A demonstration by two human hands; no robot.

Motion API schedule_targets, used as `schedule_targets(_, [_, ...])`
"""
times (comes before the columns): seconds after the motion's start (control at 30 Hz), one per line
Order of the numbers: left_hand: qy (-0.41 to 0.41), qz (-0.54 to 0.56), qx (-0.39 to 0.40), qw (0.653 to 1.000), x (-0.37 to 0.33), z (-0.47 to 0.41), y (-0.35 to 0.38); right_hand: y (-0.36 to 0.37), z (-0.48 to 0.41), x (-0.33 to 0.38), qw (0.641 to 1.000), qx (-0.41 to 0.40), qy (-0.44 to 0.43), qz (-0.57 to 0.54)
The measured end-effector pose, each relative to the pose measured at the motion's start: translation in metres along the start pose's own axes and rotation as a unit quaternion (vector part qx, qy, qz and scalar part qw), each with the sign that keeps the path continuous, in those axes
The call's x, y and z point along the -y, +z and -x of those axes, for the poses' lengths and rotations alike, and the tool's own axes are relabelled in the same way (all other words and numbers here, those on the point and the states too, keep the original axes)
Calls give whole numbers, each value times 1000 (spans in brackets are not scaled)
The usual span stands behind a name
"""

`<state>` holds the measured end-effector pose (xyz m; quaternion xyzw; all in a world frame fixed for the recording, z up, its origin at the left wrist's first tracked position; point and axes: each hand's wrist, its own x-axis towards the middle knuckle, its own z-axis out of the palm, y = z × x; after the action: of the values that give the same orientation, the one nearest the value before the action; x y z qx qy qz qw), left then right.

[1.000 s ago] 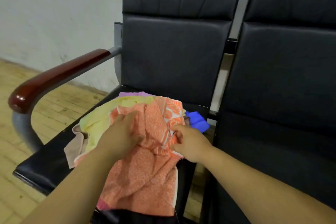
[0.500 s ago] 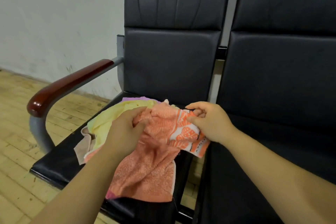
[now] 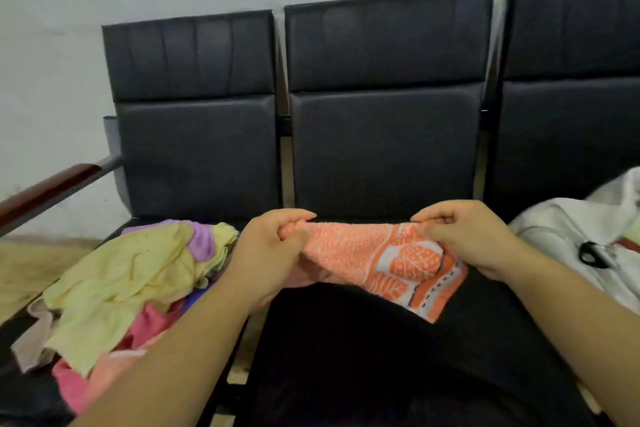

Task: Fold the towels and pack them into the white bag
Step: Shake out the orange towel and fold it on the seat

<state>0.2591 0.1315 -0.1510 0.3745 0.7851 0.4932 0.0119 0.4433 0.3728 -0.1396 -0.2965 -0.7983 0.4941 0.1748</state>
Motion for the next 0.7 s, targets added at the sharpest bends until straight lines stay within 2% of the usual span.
schedule_targets(0.07, [-2,-39,50,998,-3,-3,33,-19,7,-33,999,9,47,-7])
schedule_targets(0.17, [-23,-160,129,978,14,1,81,-30,17,-87,995,16,84,46])
schedule_targets(0.23, [-53,-235,179,954,26,13,106,-30,21,-118,987,46,68,135])
schedule_targets(0.3, [-18,-277,210,937,27,27,128,-32,25,-138,971,82,35,223])
schedule_targets(0.4, [80,-217,278,933,9,45,160,-41,29,-157,966,117,15,229])
schedule_targets(0.47, [96,-178,358,912,2,61,181,-43,30,-167,965,141,2,221])
schedule_targets(0.53, [113,-185,414,884,11,74,197,-40,30,-173,967,152,-12,206])
schedule_targets(0.6, [109,-186,443,870,26,78,203,-32,28,-175,970,150,-30,188])
schedule_targets(0.7, [75,-163,475,862,35,72,198,-18,17,-178,958,151,-58,237])
